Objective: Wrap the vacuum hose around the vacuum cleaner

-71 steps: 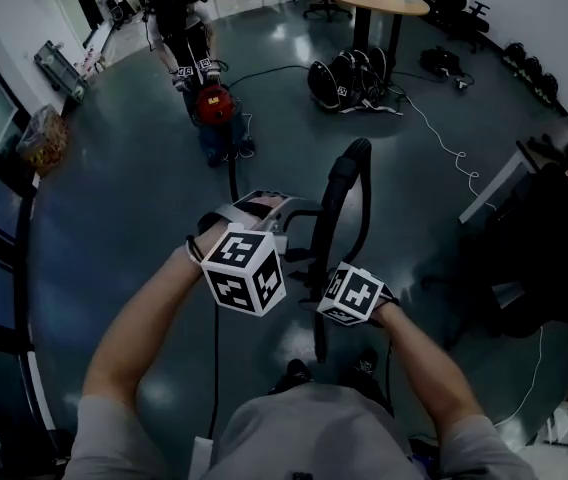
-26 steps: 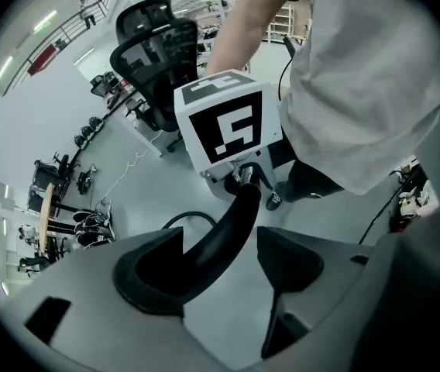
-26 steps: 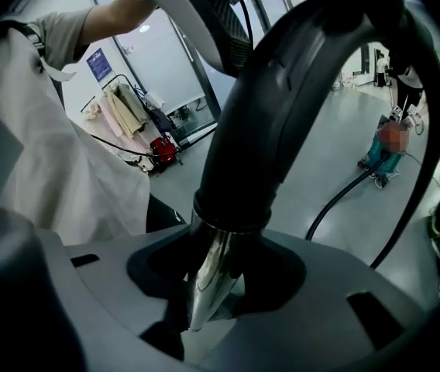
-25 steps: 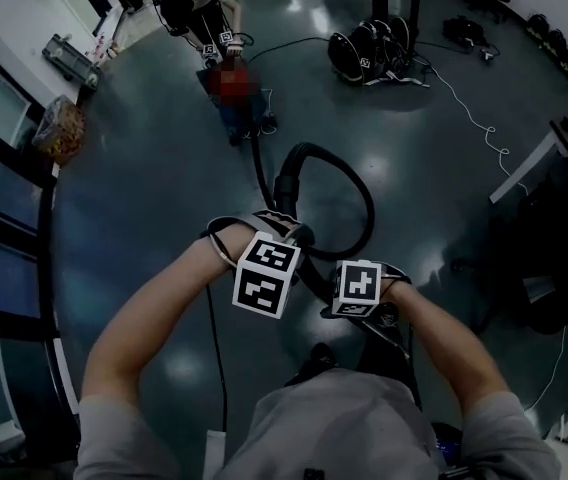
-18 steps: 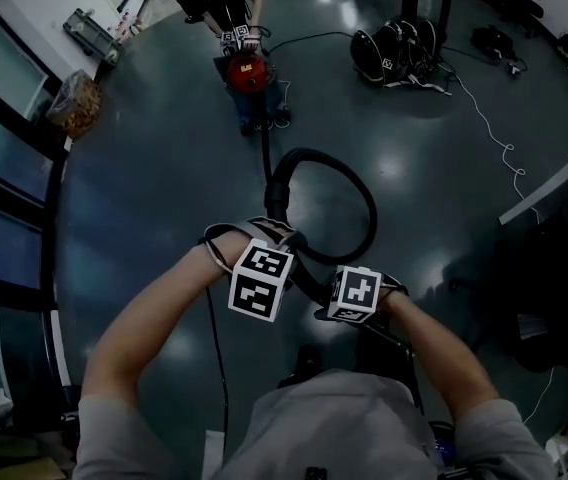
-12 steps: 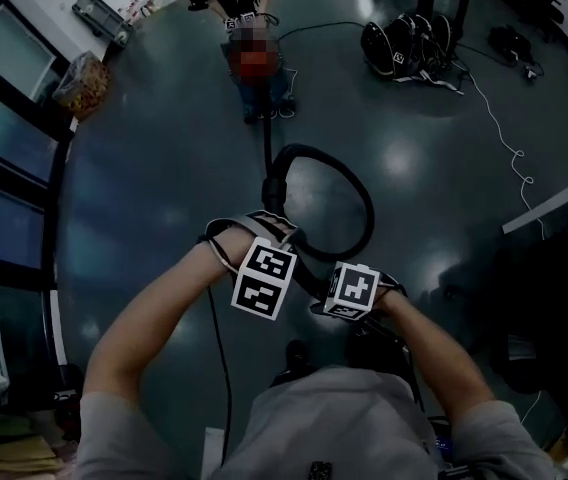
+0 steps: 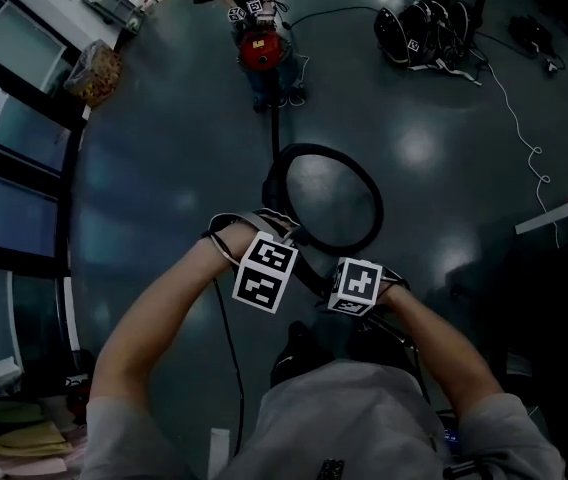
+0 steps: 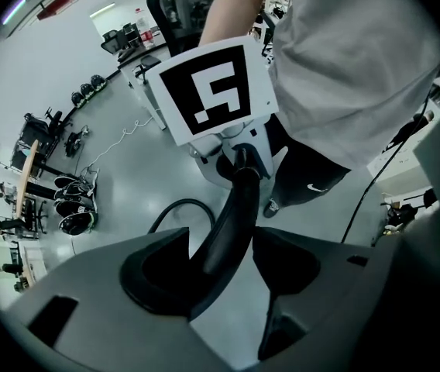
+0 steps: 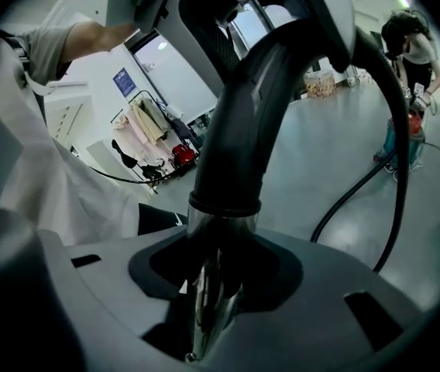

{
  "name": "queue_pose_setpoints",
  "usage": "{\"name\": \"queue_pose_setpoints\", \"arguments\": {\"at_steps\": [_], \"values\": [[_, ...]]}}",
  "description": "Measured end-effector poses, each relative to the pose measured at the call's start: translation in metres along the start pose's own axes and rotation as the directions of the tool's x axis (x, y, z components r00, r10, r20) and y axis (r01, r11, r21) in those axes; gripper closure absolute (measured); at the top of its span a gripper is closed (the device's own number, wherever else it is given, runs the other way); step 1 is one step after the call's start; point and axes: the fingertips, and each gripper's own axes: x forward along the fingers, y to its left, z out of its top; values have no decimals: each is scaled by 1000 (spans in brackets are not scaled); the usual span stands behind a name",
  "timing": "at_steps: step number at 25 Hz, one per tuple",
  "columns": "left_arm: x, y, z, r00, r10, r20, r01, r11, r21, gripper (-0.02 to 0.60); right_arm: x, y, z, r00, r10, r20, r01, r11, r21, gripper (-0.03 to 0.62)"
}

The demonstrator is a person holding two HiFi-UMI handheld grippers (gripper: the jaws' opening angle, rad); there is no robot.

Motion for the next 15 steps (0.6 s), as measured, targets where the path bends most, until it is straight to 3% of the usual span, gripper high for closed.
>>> {"name": "queue_pose_setpoints", "arguments": {"at_steps": [6, 10, 15], "values": [[14, -6, -17, 994, -72, 85, 75, 996, -37, 344, -6, -14, -3, 999, -38, 13, 37, 997, 74, 456], [14, -1, -23, 974, -101, 201, 110, 994, -30, 362, -18, -32, 0, 989, -147, -25, 149, 984, 97, 464], [35, -5, -31, 946, -197, 257, 194, 980, 39, 374, -22, -45, 0, 954, -282, -105, 289, 955, 62, 465]]}}
